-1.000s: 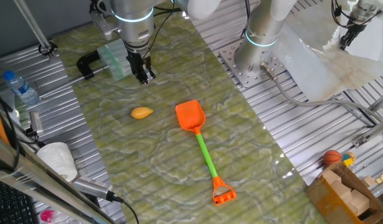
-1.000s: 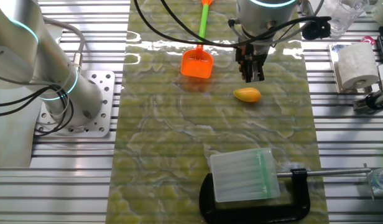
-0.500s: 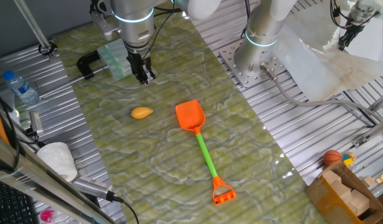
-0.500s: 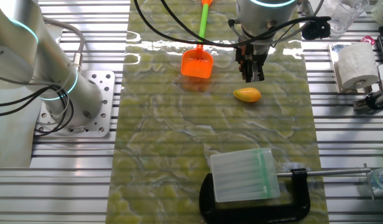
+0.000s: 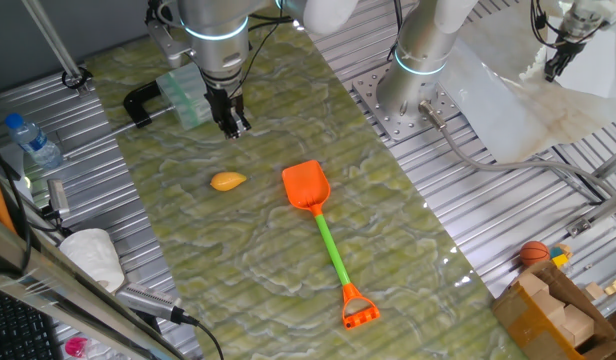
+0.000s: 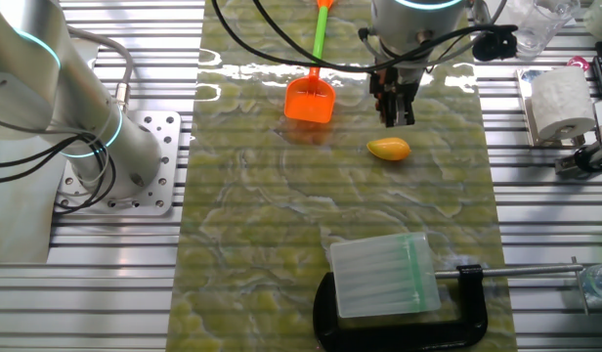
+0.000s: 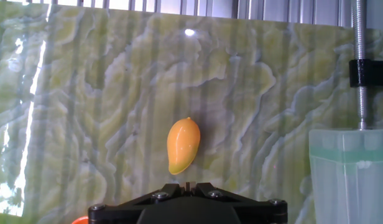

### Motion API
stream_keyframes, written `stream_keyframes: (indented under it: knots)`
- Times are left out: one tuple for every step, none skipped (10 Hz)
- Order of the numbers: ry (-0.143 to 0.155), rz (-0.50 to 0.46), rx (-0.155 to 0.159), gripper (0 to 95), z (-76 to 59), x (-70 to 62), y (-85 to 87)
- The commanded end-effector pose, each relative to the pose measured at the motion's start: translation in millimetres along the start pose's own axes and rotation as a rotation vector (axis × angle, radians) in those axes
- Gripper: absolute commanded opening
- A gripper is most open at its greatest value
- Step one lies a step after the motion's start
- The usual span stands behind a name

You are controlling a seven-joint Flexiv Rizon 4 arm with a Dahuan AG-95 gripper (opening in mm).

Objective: Use a shovel to scoop up an object

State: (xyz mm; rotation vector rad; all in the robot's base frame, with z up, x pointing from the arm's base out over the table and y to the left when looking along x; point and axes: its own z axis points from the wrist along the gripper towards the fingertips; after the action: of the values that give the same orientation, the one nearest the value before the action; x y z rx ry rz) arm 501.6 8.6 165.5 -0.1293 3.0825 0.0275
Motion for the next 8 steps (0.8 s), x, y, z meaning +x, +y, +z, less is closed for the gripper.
stream_keyframes:
  knots:
    - [0.000,0.000,-0.001,0.0,0.1,0.3,0.7]
    - [0.000,0.001,-0.001,0.0,0.4,0.2,1.3]
    - [0.000,0.004,-0.001,0.0,0.7,0.1,2.0]
    - [0.000,0.005,-0.001,0.0,1.2,-0.1,3.0]
    - [0.000,0.005,-0.002,0.0,2.2,-0.3,5.1]
    - [0.001,0.000,-0.002,0.0,3.0,-0.6,6.9]
    - [0.001,-0.006,-0.002,0.0,3.6,-0.7,8.1]
    - [0.003,-0.012,-0.003,0.0,5.3,-1.1,12.3]
